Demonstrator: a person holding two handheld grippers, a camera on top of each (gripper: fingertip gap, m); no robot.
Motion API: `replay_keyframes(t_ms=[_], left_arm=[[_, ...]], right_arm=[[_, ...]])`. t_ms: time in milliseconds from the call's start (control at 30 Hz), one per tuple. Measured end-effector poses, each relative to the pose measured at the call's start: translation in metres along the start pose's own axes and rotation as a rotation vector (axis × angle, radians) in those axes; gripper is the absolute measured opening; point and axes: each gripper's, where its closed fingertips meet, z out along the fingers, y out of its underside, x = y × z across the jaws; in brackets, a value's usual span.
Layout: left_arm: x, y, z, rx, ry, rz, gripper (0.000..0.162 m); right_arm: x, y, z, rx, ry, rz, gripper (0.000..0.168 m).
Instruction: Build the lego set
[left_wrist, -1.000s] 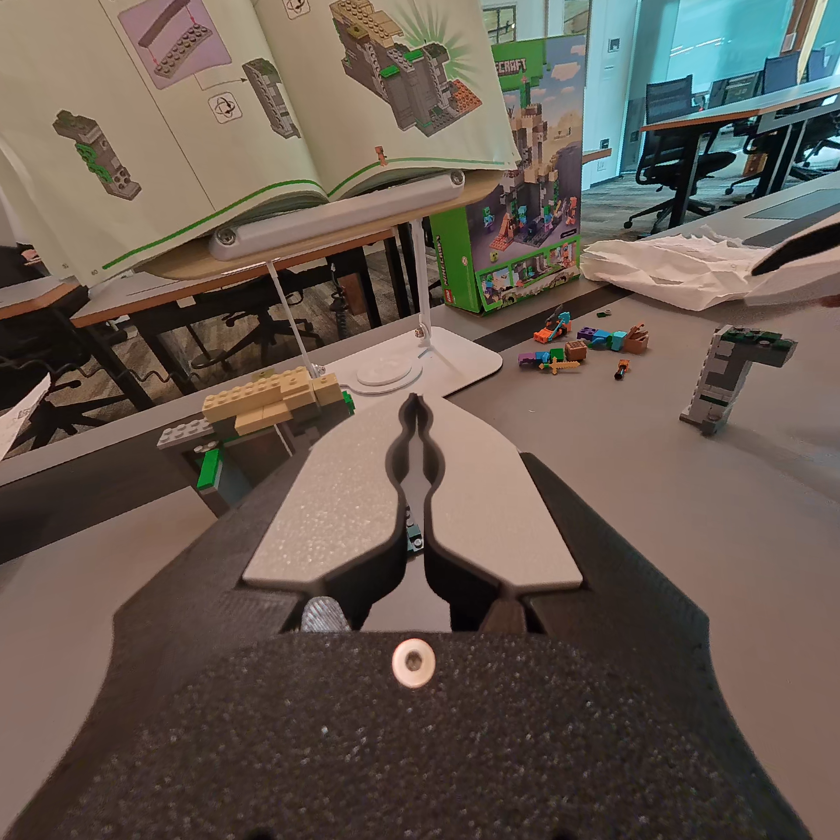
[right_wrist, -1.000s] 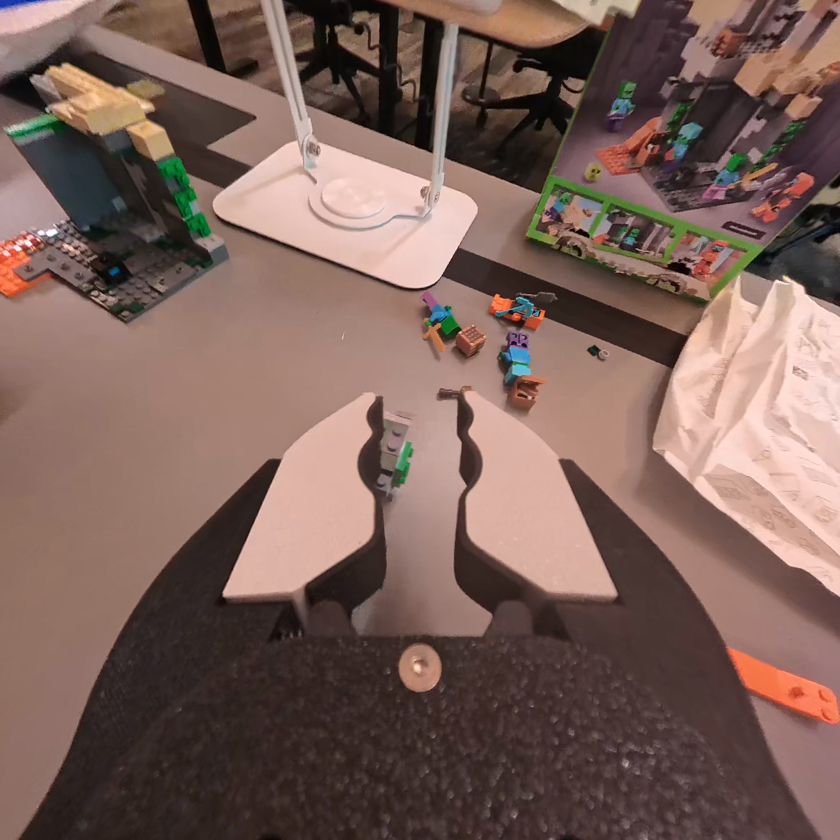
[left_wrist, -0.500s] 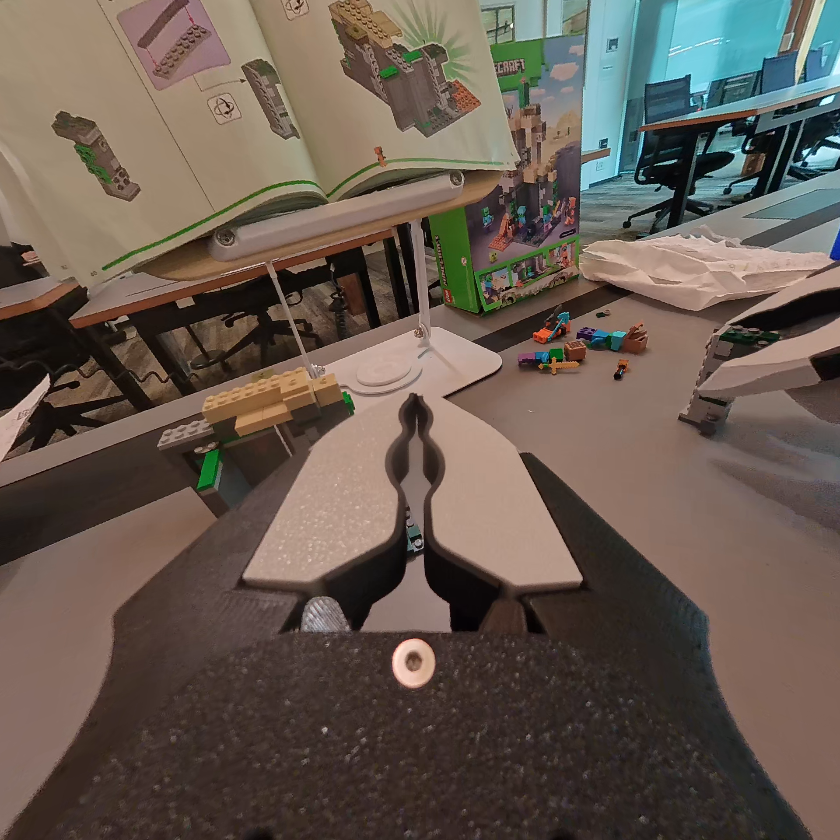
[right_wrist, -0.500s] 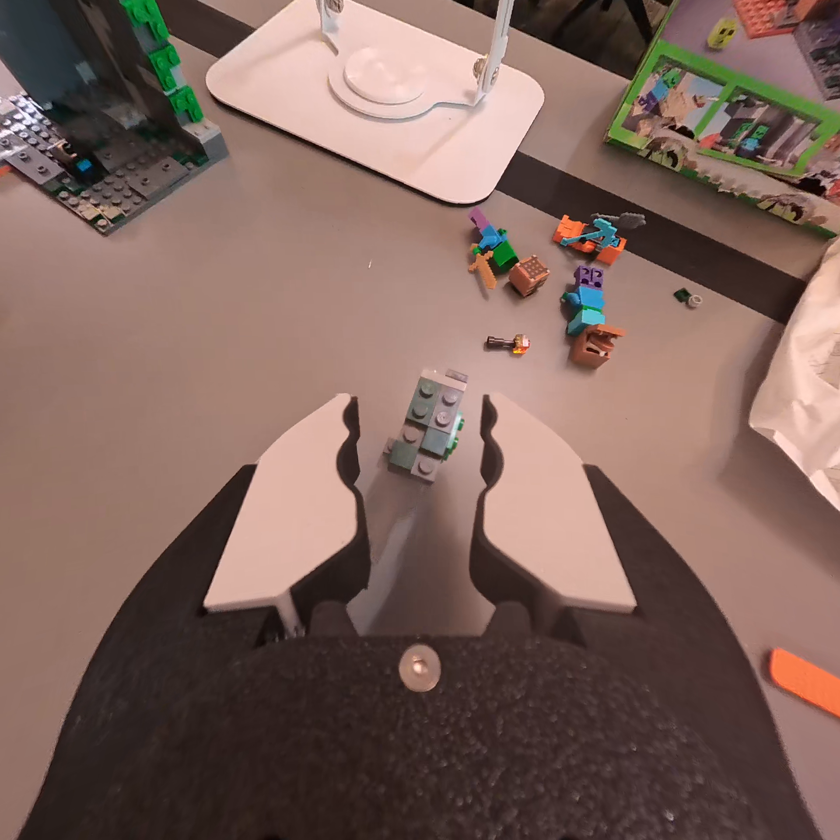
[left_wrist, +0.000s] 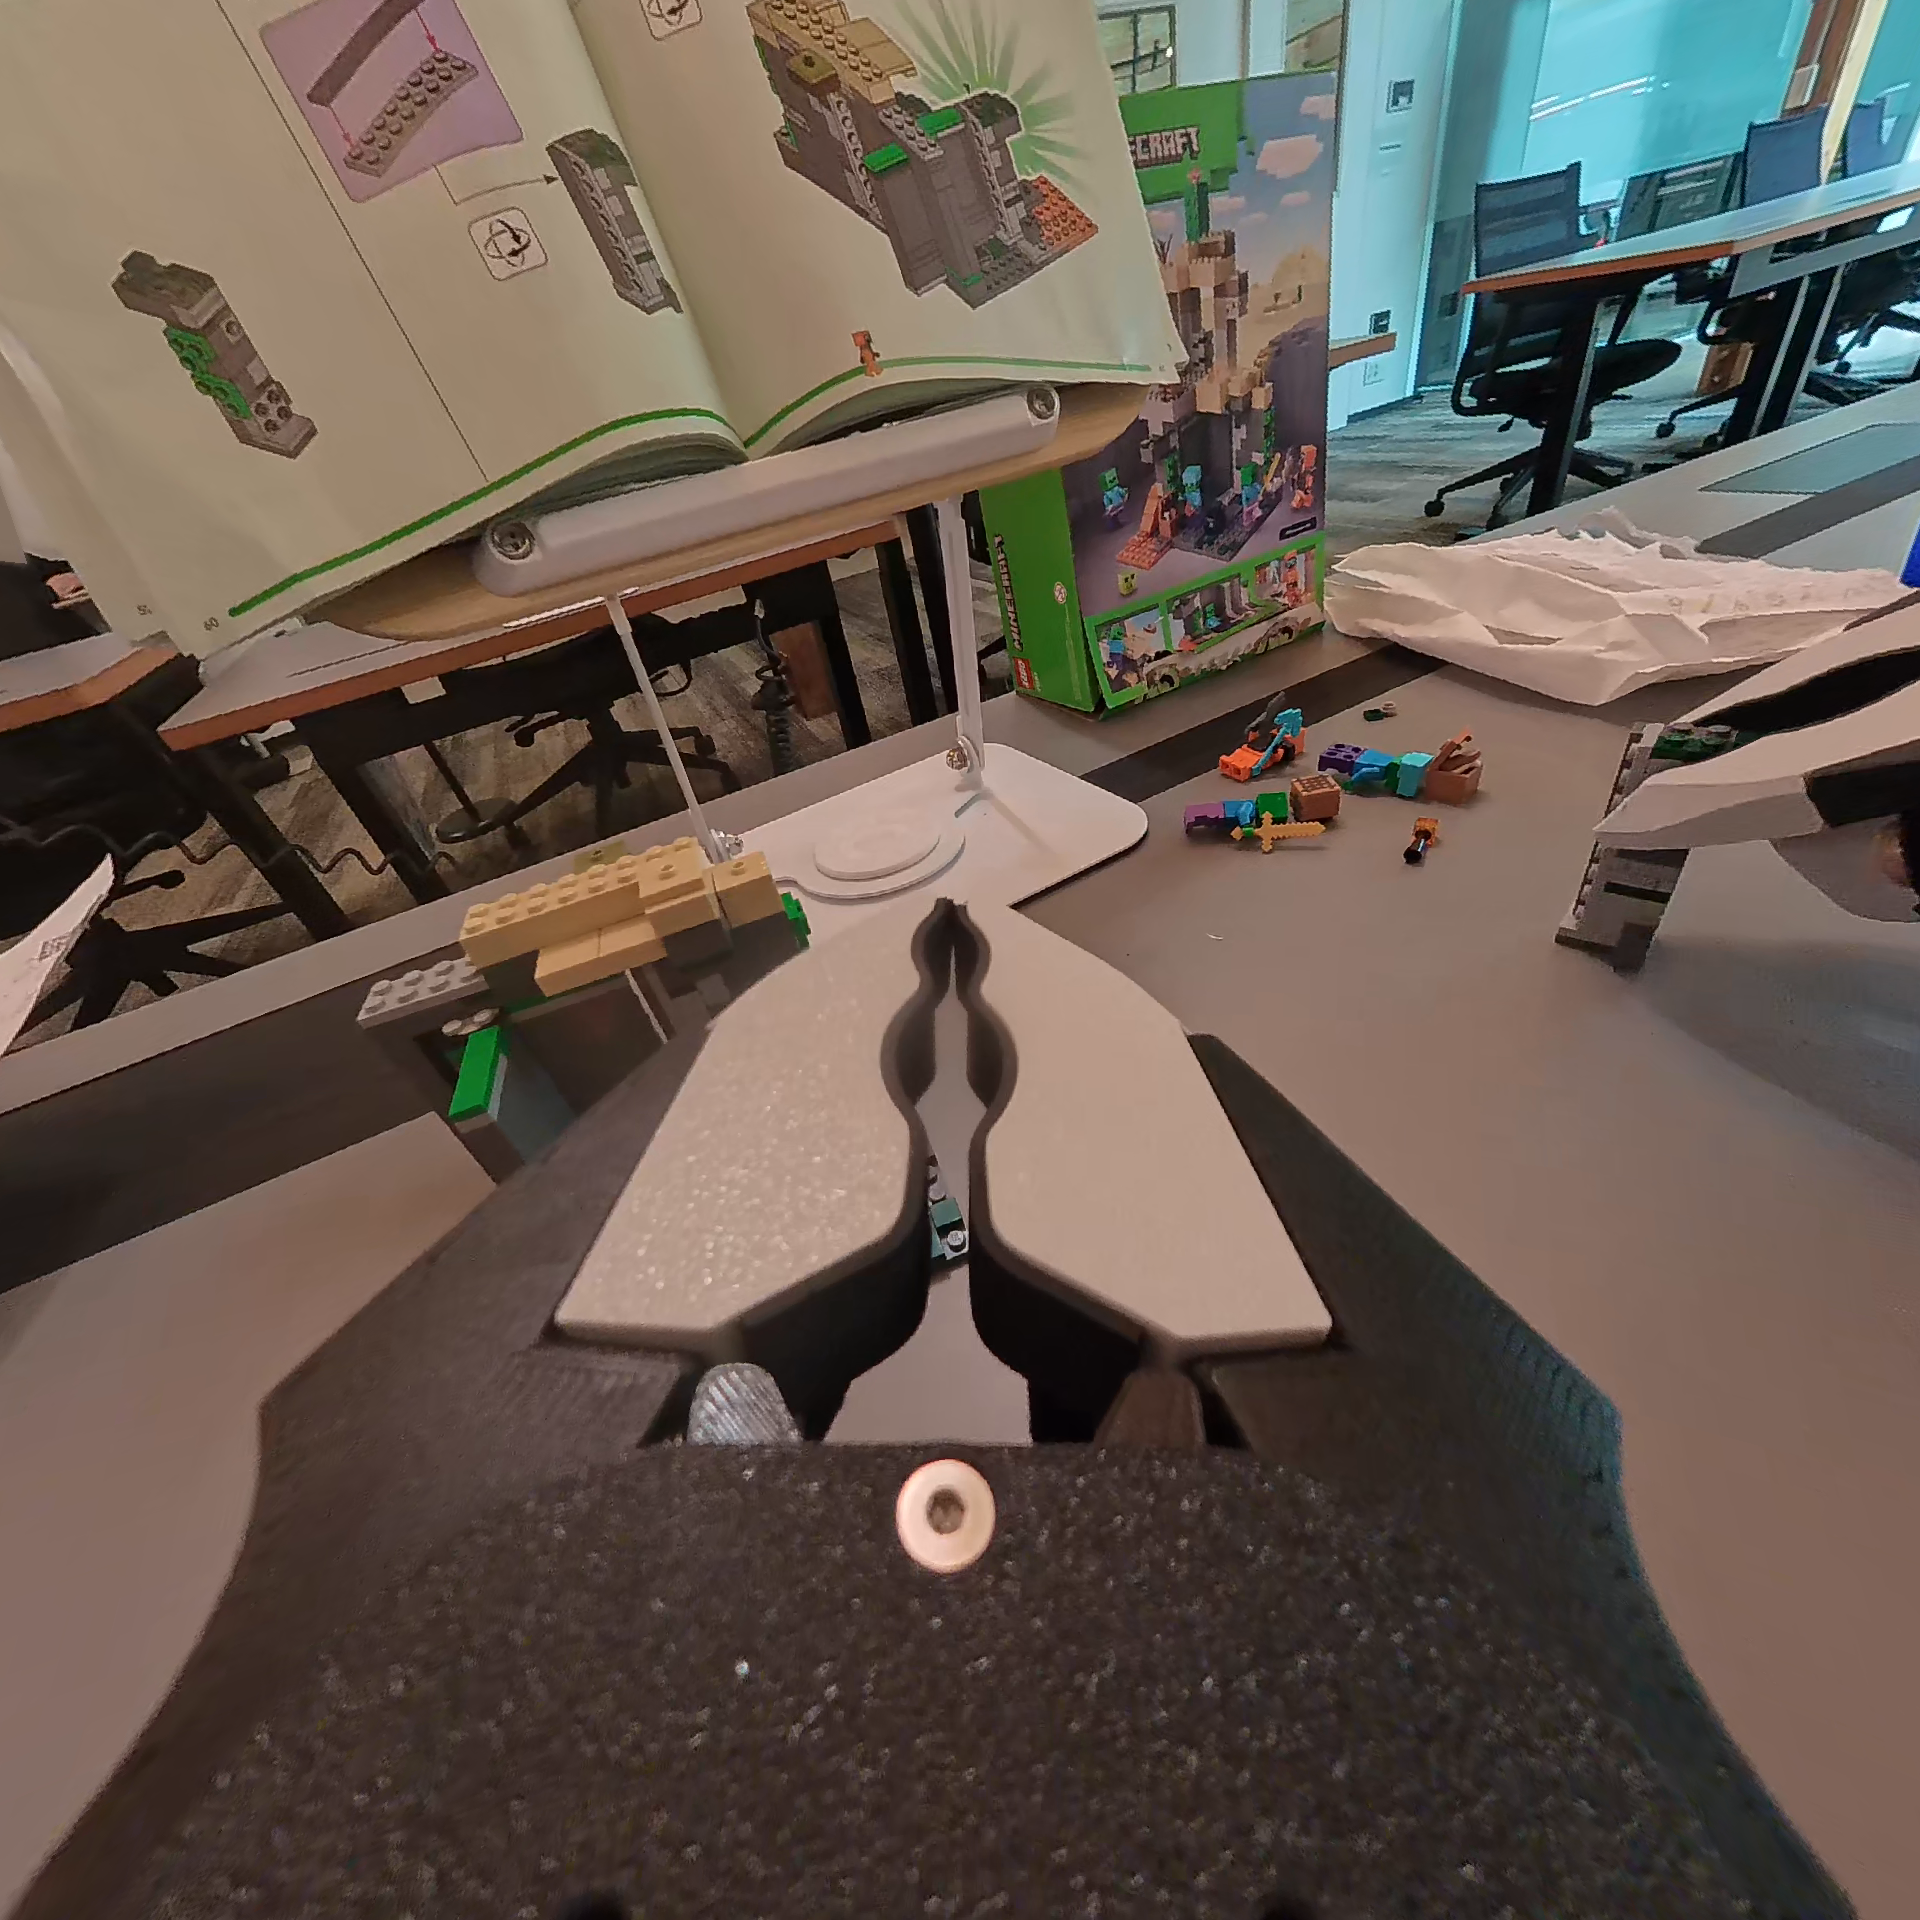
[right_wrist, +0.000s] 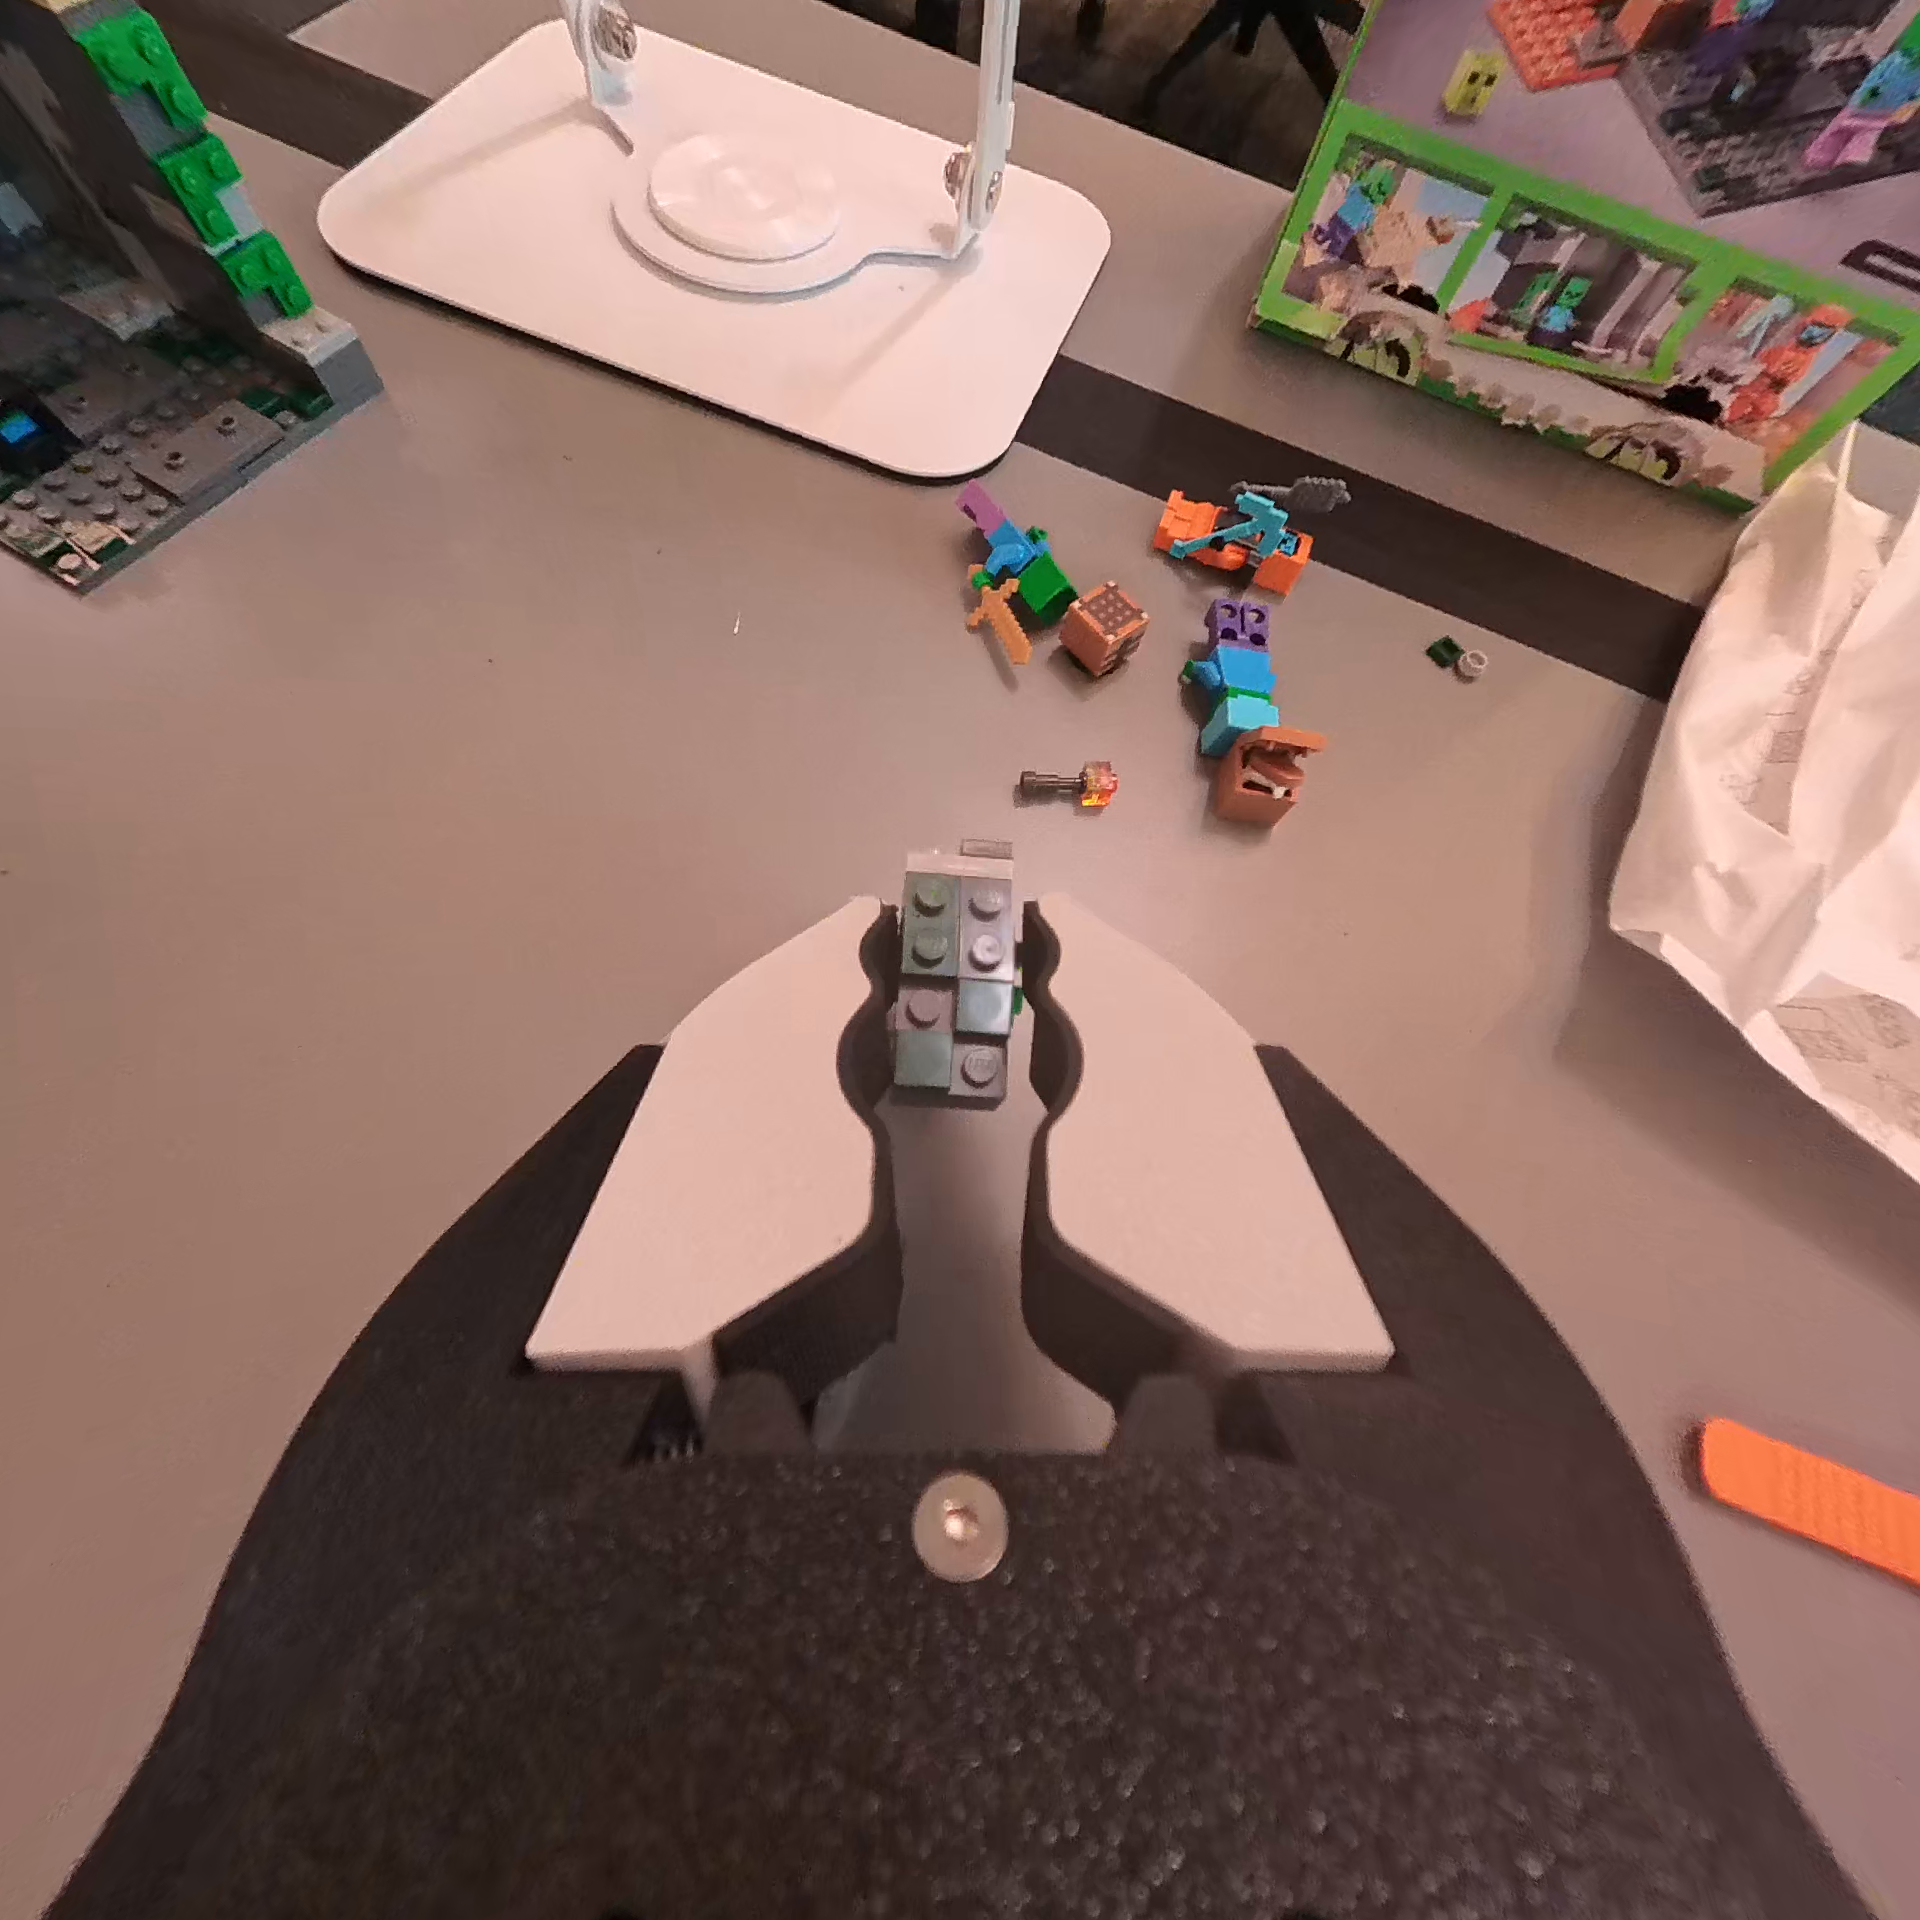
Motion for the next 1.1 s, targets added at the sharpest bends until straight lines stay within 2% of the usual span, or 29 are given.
replay_keyframes(t_ms=[100, 233, 367, 467, 567, 667, 833, 967, 1100], left_arm=[[0.000, 0.000, 0.000, -0.001, -0.001, 0.001, 0.000], [-0.001, 0.000, 0.000, 0.002, -0.004, 0.000, 0.000], [-0.003, 0.000, 0.000, 0.001, -0.009, -0.004, 0.000], [-0.007, -0.001, -0.002, 0.001, -0.023, -0.015, 0.000], [-0.019, -0.007, -0.008, 0.009, -0.051, -0.030, 0.000], [-0.034, -0.012, -0.020, 0.013, -0.076, -0.063, 0.000], [-0.060, -0.012, -0.049, 0.009, -0.109, -0.133, 0.000], [-0.076, -0.007, -0.070, 0.021, -0.146, -0.164, 0.000], [-0.079, -0.007, -0.077, 0.039, -0.137, -0.188, 0.000]], right_arm=[[0.000, 0.000, 0.000, 0.002, -0.003, 0.001, 0.022], [0.001, -0.009, -0.008, 0.050, -0.001, 0.006, 0.043], [-0.001, -0.052, -0.043, 0.263, 0.017, -0.046, 0.050], [-0.036, -0.082, -0.067, 0.385, -0.118, -0.100, 0.048], [-0.079, -0.099, -0.066, 0.397, -0.249, -0.192, 0.046], [-0.119, -0.111, -0.044, 0.347, -0.345, -0.302, 0.046], [-0.169, -0.130, 0.020, 0.248, -0.483, -0.452, 0.048], [-0.182, -0.139, 0.077, 0.177, -0.547, -0.466, 0.051], [-0.186, -0.137, 0.115, 0.087, -0.574, -0.491, 0.052]])
